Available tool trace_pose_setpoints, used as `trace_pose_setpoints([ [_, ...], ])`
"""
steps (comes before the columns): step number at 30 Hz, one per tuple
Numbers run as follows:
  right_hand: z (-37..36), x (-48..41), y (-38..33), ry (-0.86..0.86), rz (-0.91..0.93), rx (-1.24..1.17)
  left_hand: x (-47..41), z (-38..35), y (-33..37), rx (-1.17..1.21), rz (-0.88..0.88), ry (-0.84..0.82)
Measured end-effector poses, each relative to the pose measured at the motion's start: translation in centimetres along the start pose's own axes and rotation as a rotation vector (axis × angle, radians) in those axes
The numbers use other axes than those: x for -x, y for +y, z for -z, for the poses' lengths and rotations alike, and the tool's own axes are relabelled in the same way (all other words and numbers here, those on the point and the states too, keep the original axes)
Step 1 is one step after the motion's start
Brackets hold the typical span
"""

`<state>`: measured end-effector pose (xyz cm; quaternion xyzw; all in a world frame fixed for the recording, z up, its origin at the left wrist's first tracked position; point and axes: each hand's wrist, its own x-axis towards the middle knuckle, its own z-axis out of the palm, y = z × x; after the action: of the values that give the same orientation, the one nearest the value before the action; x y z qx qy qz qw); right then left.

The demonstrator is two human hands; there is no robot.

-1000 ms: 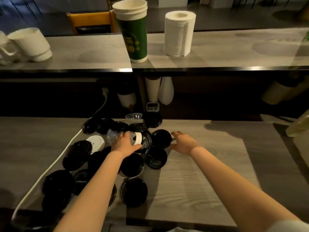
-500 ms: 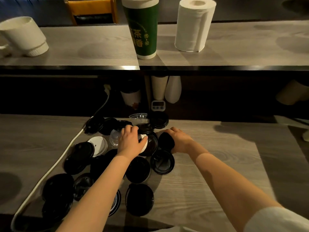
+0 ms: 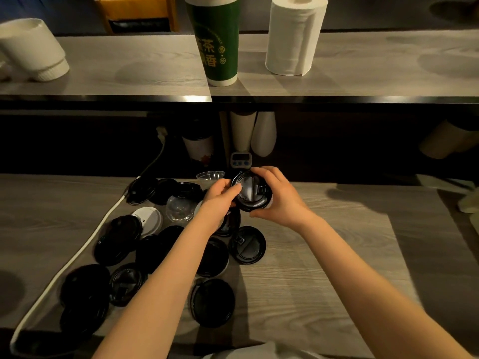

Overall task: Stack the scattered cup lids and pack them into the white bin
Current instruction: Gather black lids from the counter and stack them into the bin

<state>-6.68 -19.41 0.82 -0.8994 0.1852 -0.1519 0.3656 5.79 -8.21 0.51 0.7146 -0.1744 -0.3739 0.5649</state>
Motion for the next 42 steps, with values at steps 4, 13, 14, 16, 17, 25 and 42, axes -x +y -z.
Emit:
trace_pose_setpoints([
  [4, -1.5, 0.8, 0.6, 0.014, -0.157, -0.002, 0.4, 1.8, -0.8, 0.021, 0.008, 0.165],
  [13, -8.8, 7.5, 3.0, -0.504, -0.097, 0.482, 2.5, 5.5, -3.0, 0.103, 0.025, 0.290],
  [14, -8.9, 7.5, 3.0, -0.453, -0.087, 0.481, 2.7, 5.6, -3.0, 0.107, 0.022, 0.288],
  [16, -8.5, 7.3, 3.0, -0.360, -0.100, 0.416, 3.0, 5.6, -3.2, 0.112, 0.017, 0.288],
  [17, -8.2, 7.0, 2.9, -0.328, -0.130, 0.359, 3.0, 5.6, -3.2, 0.116, 0.017, 0.288],
  [25, -3.1, 3.3, -0.5, 0.004, -0.497, -0.500, 3.3, 3.7, -3.0, 0.132, 0.025, 0.252],
  [42, -3.9, 2.2, -3.0, -0.079, -0.242, -0.196, 6.6, 2.8, -2.2, 0.274, 0.020, -0.009],
])
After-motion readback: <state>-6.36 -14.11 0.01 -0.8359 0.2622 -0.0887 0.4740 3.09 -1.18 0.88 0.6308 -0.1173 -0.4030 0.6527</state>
